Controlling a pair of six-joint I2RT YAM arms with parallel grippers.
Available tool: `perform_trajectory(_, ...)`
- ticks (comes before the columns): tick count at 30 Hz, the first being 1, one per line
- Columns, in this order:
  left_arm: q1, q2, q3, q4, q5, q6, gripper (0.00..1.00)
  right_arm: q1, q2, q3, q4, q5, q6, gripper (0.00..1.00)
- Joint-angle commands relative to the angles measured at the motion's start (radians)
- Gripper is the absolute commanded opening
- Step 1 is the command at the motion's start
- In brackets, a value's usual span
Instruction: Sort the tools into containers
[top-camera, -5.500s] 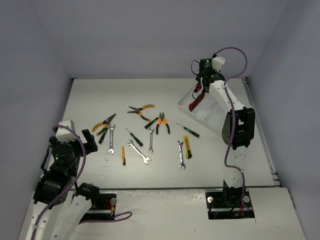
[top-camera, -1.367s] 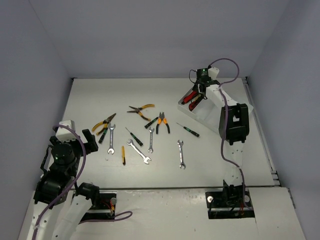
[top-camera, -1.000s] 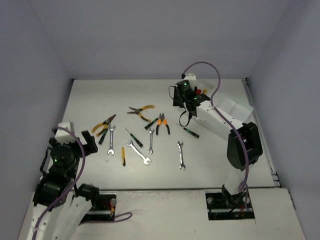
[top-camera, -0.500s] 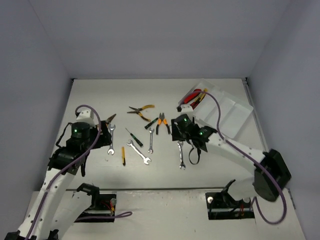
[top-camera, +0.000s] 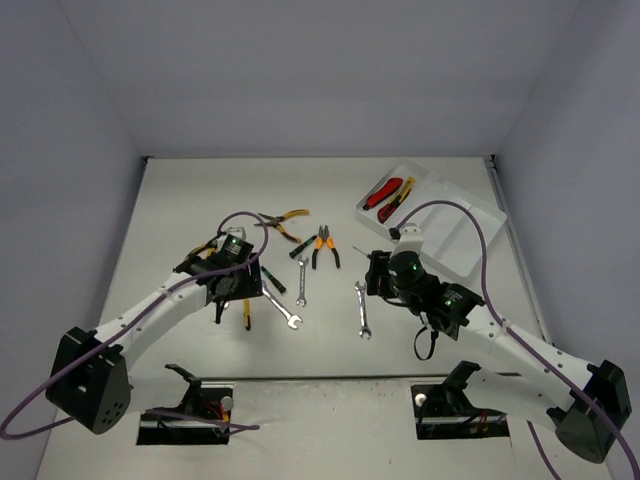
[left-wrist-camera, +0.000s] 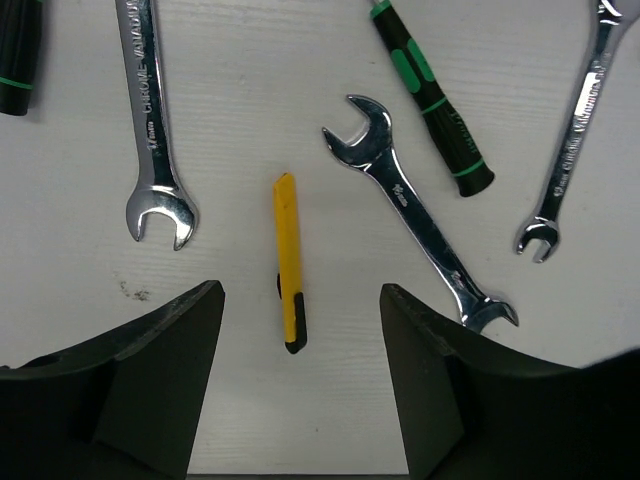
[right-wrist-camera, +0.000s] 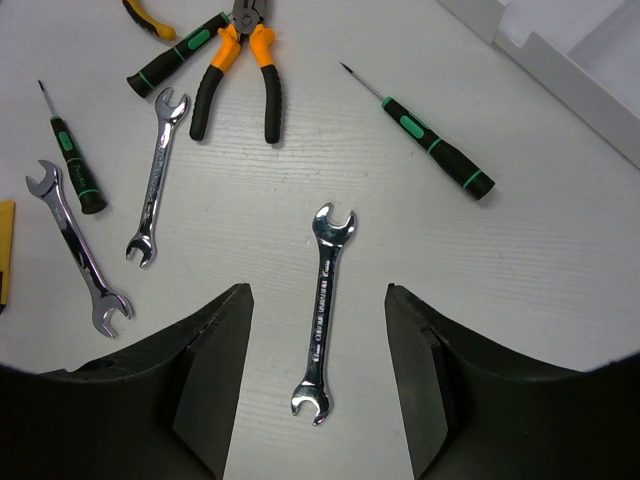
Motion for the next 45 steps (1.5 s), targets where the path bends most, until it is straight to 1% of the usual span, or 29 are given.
perform_trajectory(1,-0.001,0.05,-0.008,0.085,-0.061,-0.028,0.57,-0.01,-0.044,-0.01,0.02,0.015,0.011,0.53)
perform_trajectory(6,0.002,0.142,-0.012,0.139,-0.039,-0.003,0.48,-0.011,-0.07,-0.027,0.007,0.015,0.015,0.53)
perform_trajectory(9,0.004,0.176,-0.011,0.148,-0.039,-0.006,0.44,-0.011,-0.083,-0.039,0.001,0.012,0.023,0.53)
perform_trajectory(11,0.009,0.198,-0.022,0.169,-0.038,-0.006,0.4,-0.011,-0.092,-0.045,-0.003,0.009,0.028,0.53)
perform_trajectory(18,0.035,0.237,-0.054,0.209,-0.011,-0.01,0.35,-0.01,-0.107,-0.058,-0.012,0.006,0.038,0.53)
perform_trajectory(21,0.036,0.246,-0.067,0.216,-0.003,-0.017,0.27,-0.011,-0.108,-0.063,-0.012,0.007,0.048,0.53)
perform_trajectory(24,0.037,0.248,-0.079,0.231,0.006,-0.024,0.12,-0.011,-0.103,-0.068,-0.011,0.006,0.052,0.53)
perform_trajectory(25,0.036,0.243,-0.08,0.235,0.01,-0.027,0.09,-0.011,-0.099,-0.07,-0.011,0.006,0.054,0.53)
perform_trajectory(29,0.037,0.19,-0.075,0.235,0.04,-0.037,0.01,-0.01,-0.084,-0.069,-0.009,-0.014,0.073,0.53)
perform_trajectory(34,0.034,0.058,-0.049,0.248,0.111,-0.068,0.0,-0.004,-0.06,-0.04,0.025,-0.092,0.111,0.53)
perform_trajectory(36,0.032,-0.024,-0.033,0.268,0.149,-0.083,0.0,0.003,-0.056,-0.037,0.082,-0.155,0.123,0.54)
perform_trajectory(39,0.028,-0.101,-0.012,0.308,0.201,-0.108,0.0,0.008,-0.042,-0.032,0.196,-0.237,0.142,0.57)
perform_trajectory(41,0.025,-0.139,0.004,0.34,0.228,-0.126,0.0,0.018,-0.024,-0.017,0.236,-0.262,0.145,0.59)
perform_trajectory(45,0.019,-0.192,0.011,0.416,0.29,-0.18,0.0,0.043,0.046,0.052,0.307,-0.305,0.129,0.61)
